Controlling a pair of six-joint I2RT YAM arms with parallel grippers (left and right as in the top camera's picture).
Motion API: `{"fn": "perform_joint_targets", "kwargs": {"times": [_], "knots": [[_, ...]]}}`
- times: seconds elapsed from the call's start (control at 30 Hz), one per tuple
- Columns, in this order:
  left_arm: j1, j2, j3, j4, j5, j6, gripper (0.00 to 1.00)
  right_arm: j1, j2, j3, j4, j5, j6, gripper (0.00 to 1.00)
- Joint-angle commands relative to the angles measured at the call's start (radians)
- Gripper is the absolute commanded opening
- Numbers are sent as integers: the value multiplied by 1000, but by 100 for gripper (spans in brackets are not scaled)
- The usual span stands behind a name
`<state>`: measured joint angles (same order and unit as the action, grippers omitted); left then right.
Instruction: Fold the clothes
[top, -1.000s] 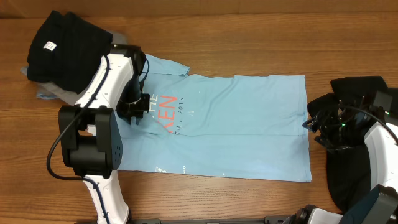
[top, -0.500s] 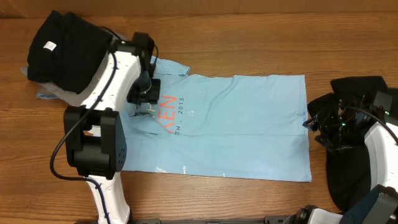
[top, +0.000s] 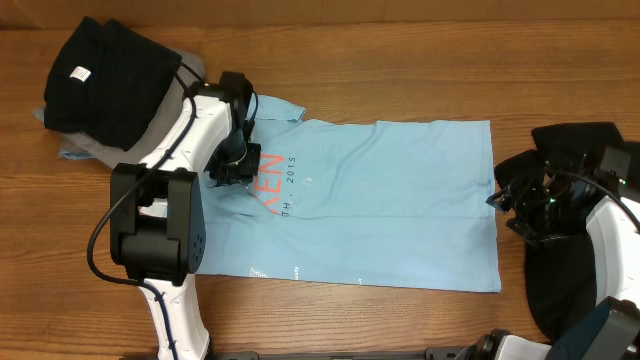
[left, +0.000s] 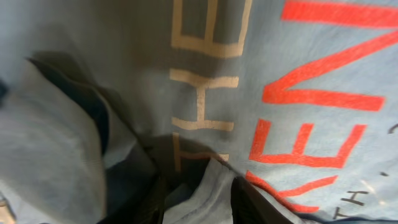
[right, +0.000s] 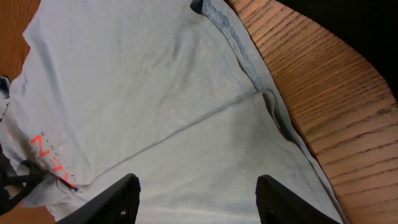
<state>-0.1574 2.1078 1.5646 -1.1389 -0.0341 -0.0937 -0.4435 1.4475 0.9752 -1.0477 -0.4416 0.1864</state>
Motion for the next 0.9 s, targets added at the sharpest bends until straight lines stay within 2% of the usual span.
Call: {"fn": "perform_joint_targets", "kwargs": {"times": [0.0,0.2,0.23,0.53,0.7,0.73,0.87], "knots": [[-1,11,-39,24,2,31,37,5,0,19,2,-5,-1,64],[-1,11,-39,15,2,26,6,5,0,19,2,-5,-1,64],[-1,11,-34,10,3,26,4,5,0,19,2,-5,-1,64],[-2,11,137,-84,23,19,4,5,0,19,2,-5,-1,64],[-2,11,186,-59,80,19,5,5,0,19,2,-5,-1,64],[-2,11,185,-52,90,19,6,5,0,19,2,-5,-1,64],[-10,11,174,-29,99,19,24,5,0,19,2,-5,-1,64]]}}
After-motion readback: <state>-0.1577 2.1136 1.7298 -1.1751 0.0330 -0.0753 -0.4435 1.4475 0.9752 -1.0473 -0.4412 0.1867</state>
